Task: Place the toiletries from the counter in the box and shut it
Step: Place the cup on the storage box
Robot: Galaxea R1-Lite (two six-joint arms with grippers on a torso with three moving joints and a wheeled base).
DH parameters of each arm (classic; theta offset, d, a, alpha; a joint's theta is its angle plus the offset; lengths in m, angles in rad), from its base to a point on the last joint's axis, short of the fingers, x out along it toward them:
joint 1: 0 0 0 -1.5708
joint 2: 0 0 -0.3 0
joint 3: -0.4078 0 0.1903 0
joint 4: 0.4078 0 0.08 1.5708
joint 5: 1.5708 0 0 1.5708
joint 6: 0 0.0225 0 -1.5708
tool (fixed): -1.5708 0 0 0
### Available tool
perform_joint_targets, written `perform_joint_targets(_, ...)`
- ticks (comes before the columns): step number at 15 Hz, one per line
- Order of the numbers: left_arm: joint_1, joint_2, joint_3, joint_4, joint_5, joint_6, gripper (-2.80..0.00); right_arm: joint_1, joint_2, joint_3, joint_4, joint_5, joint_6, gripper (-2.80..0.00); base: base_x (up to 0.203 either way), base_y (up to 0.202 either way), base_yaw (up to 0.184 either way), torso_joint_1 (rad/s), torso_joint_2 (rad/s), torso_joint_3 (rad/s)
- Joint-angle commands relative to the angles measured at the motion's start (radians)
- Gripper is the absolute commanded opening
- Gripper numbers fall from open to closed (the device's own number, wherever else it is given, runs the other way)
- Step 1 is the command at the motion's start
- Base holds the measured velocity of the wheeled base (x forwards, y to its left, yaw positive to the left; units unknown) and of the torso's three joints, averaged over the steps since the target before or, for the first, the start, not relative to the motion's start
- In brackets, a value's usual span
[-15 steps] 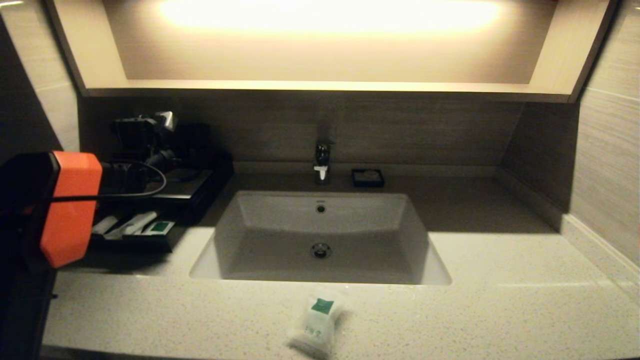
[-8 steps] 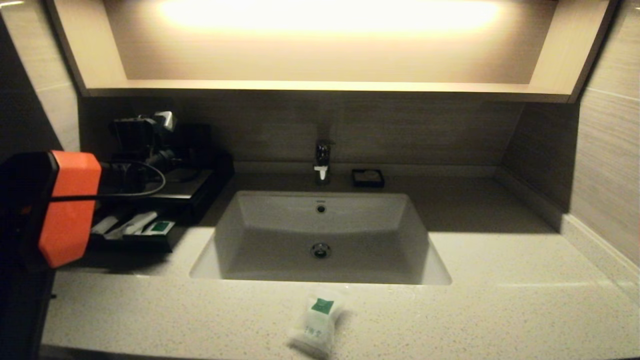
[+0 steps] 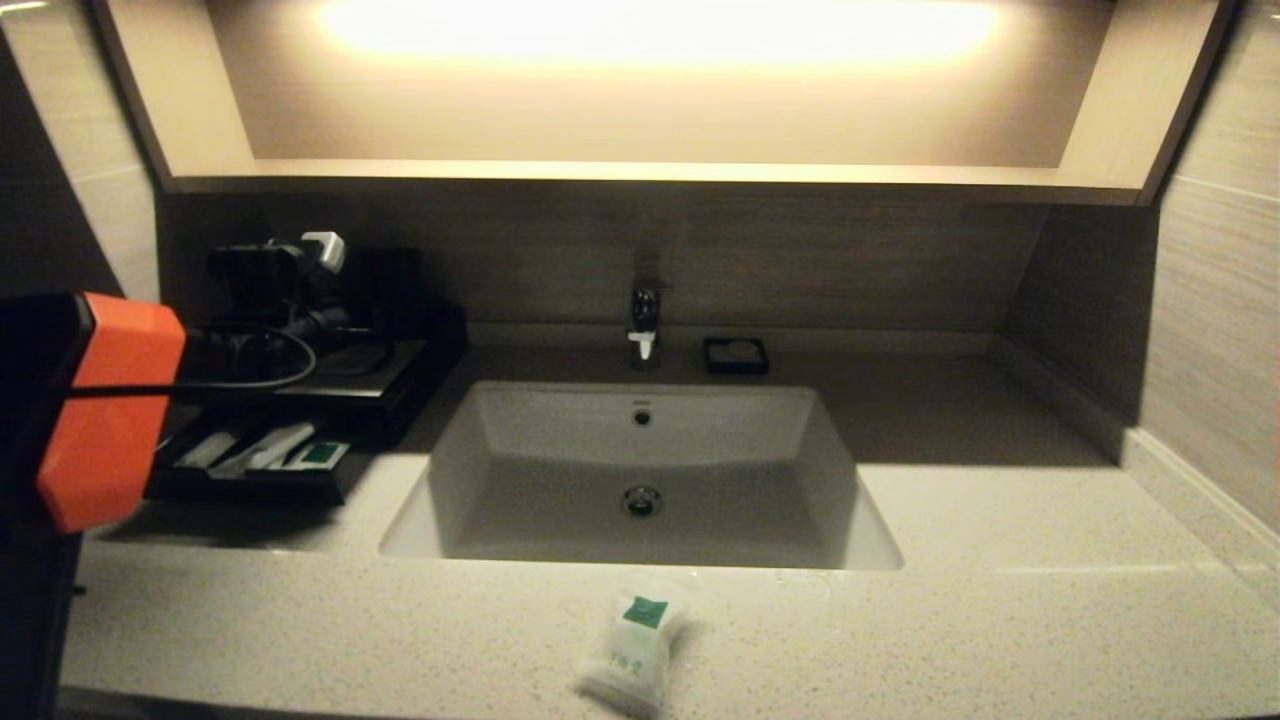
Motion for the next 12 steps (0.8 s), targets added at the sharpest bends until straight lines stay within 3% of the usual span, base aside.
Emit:
perform_joint_targets(1,0.008,-0.057,0.093,-0.046,-0.002,0.001,0.00,0.000,0.001,0.002,0.000,0.000,0.000,-2.80,0.000,0.000,0.000,0.000,0.00,0.000)
perform_joint_targets(6,0.025,-0.194,0.304,-0.157,-0.002,-0.001,0.00,0.000,0.000,0.002,0.000,0.000,0.000,-2.80,0.000,0.000,0.000,0.000,0.00,0.000)
perform_joint_targets(12,0.061,-0.488,0.613,-0.241,-0.012,-0.005,0.00,0.000,0.001,0.002,0.000,0.000,0.000,-2.80,0.000,0.000,0.000,0.000,0.00,0.000)
